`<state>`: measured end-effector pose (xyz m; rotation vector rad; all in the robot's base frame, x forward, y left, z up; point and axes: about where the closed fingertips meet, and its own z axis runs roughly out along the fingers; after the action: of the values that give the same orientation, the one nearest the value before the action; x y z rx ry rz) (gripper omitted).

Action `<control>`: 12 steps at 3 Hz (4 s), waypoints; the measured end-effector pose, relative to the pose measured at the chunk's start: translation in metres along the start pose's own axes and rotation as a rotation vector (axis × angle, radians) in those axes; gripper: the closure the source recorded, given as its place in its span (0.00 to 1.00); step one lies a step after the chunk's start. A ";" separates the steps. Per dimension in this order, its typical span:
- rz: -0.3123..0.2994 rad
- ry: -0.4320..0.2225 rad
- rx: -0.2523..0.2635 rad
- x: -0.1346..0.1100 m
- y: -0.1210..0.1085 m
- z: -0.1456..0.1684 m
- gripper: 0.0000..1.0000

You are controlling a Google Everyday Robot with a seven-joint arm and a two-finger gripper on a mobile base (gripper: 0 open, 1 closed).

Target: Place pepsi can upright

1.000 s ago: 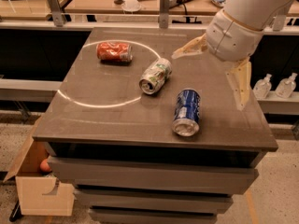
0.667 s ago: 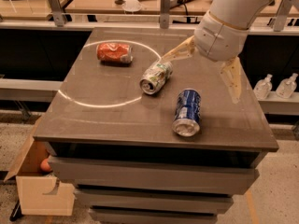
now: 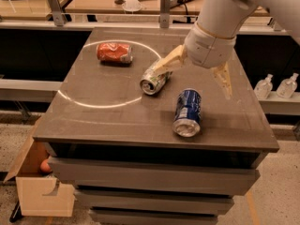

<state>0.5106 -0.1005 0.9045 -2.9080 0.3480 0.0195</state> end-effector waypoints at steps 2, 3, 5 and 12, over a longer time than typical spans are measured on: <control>-0.037 0.038 -0.093 0.024 0.027 0.028 0.01; -0.004 0.005 -0.110 0.023 0.040 0.042 0.29; 0.010 0.060 -0.168 0.027 0.015 0.025 0.83; -0.522 0.817 0.123 0.085 -0.015 -0.119 1.00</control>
Offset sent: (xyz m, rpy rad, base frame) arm 0.0131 -0.0437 -0.0445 -0.1536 0.0198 0.0392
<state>0.5950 -0.1311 1.0211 -2.6423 -0.2972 -1.2219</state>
